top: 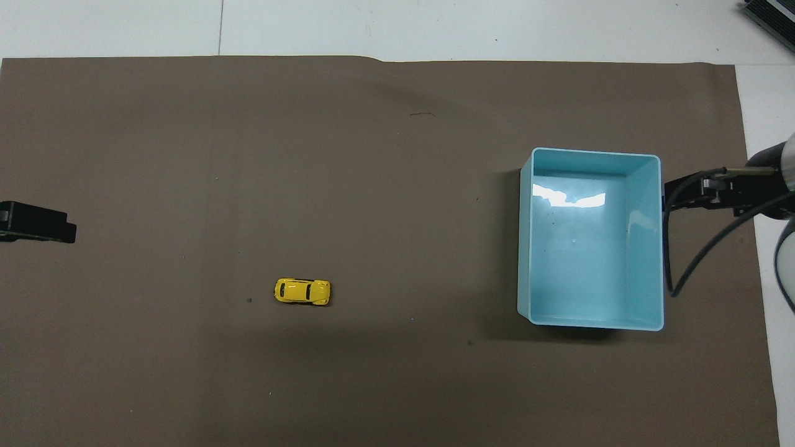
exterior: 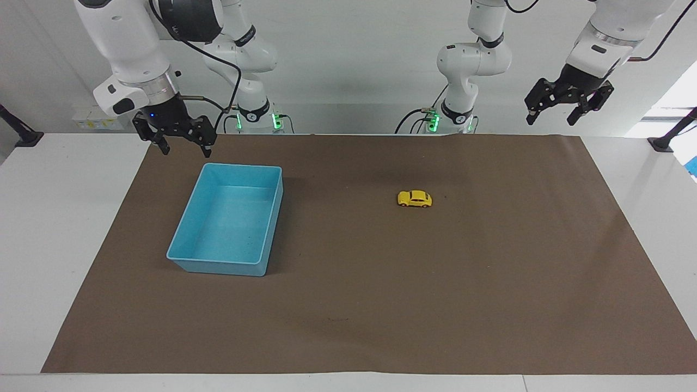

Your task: Wind up and store yellow beetle car

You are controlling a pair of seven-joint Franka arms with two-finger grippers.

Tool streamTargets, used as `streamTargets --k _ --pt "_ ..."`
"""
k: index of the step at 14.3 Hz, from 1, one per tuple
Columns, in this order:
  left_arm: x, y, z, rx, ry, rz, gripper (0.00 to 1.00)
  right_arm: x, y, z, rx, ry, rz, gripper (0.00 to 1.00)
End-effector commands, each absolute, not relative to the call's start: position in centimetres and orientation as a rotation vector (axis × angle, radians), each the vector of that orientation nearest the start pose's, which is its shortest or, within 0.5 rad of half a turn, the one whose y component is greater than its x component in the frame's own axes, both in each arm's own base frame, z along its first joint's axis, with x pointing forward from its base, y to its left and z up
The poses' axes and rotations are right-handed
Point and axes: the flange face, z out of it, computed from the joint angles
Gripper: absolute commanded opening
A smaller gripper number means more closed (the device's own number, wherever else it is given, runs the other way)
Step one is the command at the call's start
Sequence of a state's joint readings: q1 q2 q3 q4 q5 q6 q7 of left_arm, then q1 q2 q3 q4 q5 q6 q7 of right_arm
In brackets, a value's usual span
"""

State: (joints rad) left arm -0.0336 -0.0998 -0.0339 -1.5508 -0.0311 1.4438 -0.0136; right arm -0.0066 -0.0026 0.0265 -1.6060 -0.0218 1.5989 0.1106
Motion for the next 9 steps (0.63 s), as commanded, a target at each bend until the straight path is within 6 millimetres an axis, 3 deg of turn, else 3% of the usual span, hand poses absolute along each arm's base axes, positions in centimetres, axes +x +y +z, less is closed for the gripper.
streamTargets --k 1,3,5,9 --pt "50.3 -4.0 67.5 -3.179 0.077 0.037 1.00 55.3 0.6 61.3 -3.139 0.128 -0.019 1.00" --pt "50.0 -4.0 67.4 -3.176 -0.080 0.059 1.00 55.3 0.6 61.3 -3.139 0.128 -0.019 1.00" --pt "49.1 -4.3 66.2 -3.137 -0.432 0.096 1.00 55.3 0.6 61.3 -3.139 0.128 -0.017 1.00" --pt "47.5 -5.6 63.7 -2.982 -0.970 0.154 1.00 55.3 0.6 61.3 -3.139 0.128 -0.019 1.00"
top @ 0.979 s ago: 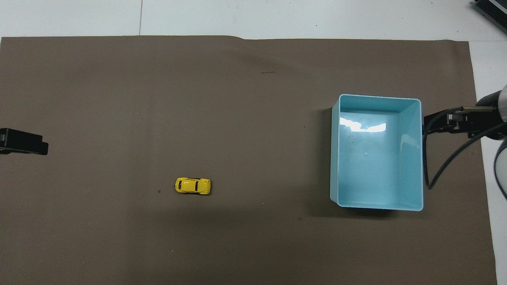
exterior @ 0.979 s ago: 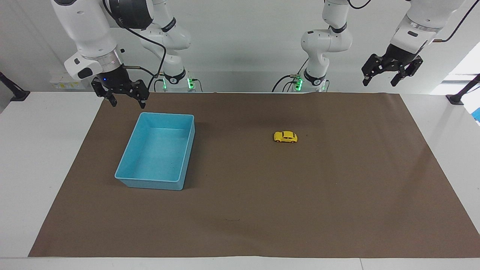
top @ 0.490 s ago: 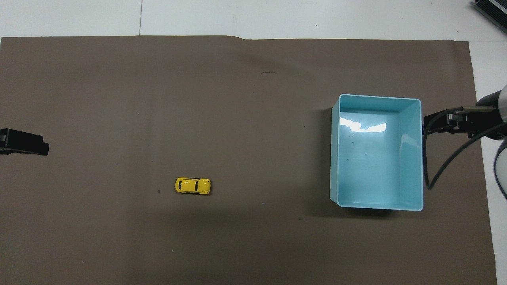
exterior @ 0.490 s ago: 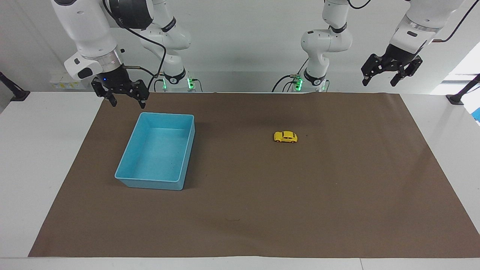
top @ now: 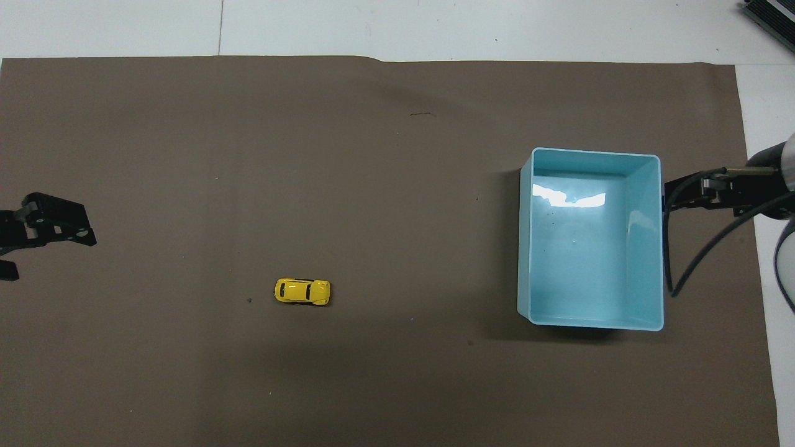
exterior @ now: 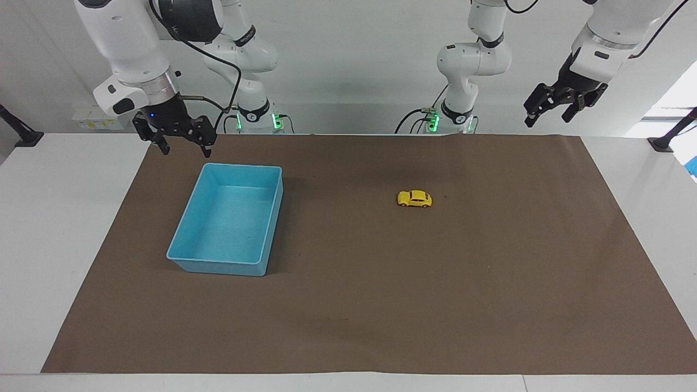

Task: Wind up and store yellow beetle car
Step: 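Reach the left gripper down to the yellow toy car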

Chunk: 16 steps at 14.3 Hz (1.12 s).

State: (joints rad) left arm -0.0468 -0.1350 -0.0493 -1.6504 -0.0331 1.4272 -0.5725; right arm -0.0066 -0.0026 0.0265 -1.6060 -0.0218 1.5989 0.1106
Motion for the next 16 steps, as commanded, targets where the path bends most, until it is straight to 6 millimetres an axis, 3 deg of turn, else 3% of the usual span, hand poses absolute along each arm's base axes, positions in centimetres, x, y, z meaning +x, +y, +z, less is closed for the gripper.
streamTargets --k 1,4,7,9,12,14,16 --pt "47.3 -5.7 63.3 -2.954 -1.069 0.134 1.00 55.3 0.6 61.3 -3.139 0.128 -0.019 1.00" --pt "46.5 -8.2 60.5 -2.828 -1.359 0.179 1.00 55.3 0.6 61.3 -3.139 0.128 -0.019 1.00" --pt "45.9 -12.4 55.2 -2.594 -1.751 0.224 1.00 55.3 0.6 61.3 -3.139 0.128 -0.019 1.00" --pt "45.6 -13.4 52.6 -2.464 -1.939 0.198 1.00 55.3 0.6 61.3 -3.139 0.128 -0.019 1.00" --pt "45.1 -16.6 48.2 -2.340 -2.136 0.148 1.00 55.3 0.6 61.3 -3.139 0.128 -0.019 1.00" --pt "44.1 -18.4 45.3 -2.352 -2.154 0.123 1.00 55.3 0.6 61.3 -3.139 0.128 -0.017 1.00" --pt "43.8 -19.1 43.9 -2.377 -2.151 0.106 1.00 55.3 0.6 61.3 -3.139 0.128 -0.019 1.00"
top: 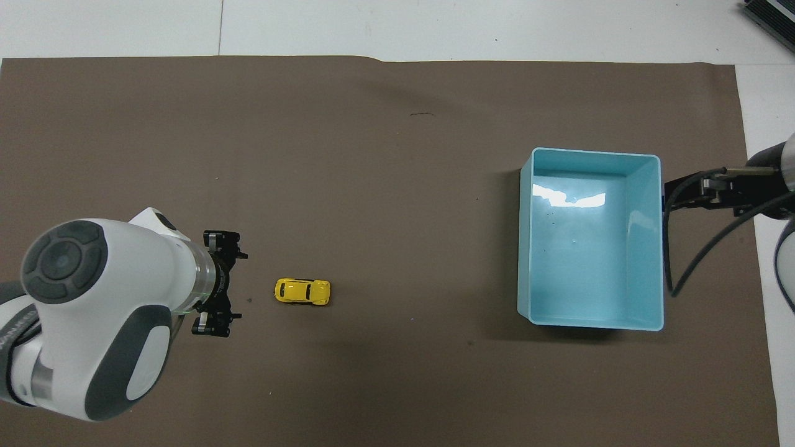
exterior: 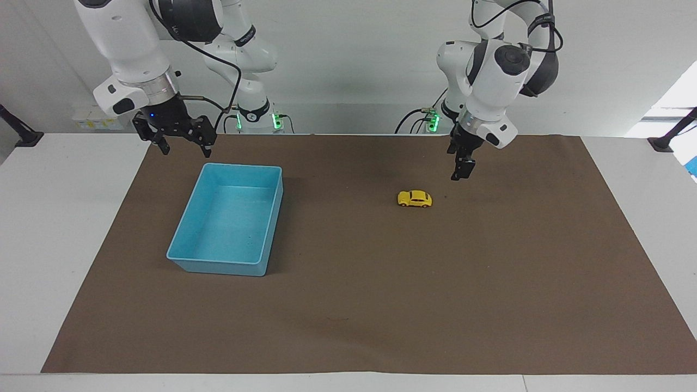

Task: Wind up and store yellow beetle car
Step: 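Reach the left gripper down to the yellow toy car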

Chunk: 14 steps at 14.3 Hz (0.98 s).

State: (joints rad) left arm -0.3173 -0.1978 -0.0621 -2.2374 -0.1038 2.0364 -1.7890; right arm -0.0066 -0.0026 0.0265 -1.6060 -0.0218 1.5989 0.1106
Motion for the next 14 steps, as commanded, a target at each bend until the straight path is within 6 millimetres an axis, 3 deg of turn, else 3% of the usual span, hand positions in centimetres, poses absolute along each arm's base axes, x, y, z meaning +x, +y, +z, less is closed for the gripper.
streamTargets --k 1,4,7,12,14 --pt "43.6 -20.1 42.7 -2.390 -2.125 0.112 1.00 55.3 0.6 61.3 -3.139 0.128 -0.019 1.00" --pt "42.8 -23.4 37.6 -2.381 -2.093 0.125 1.00 55.3 0.6 61.3 -3.139 0.128 -0.017 1.00" --pt "42.7 -24.8 34.4 -2.395 -2.058 0.126 1.00 55.3 0.6 61.3 -3.139 0.128 -0.019 1.00" --pt "43.6 -24.6 33.3 -2.405 -2.135 0.082 1.00 55.3 0.6 61.3 -3.139 0.128 -0.019 1.00" --pt "43.9 -24.6 31.9 -2.388 -2.142 0.082 1.00 55.3 0.6 61.3 -3.139 0.128 -0.019 1.00"
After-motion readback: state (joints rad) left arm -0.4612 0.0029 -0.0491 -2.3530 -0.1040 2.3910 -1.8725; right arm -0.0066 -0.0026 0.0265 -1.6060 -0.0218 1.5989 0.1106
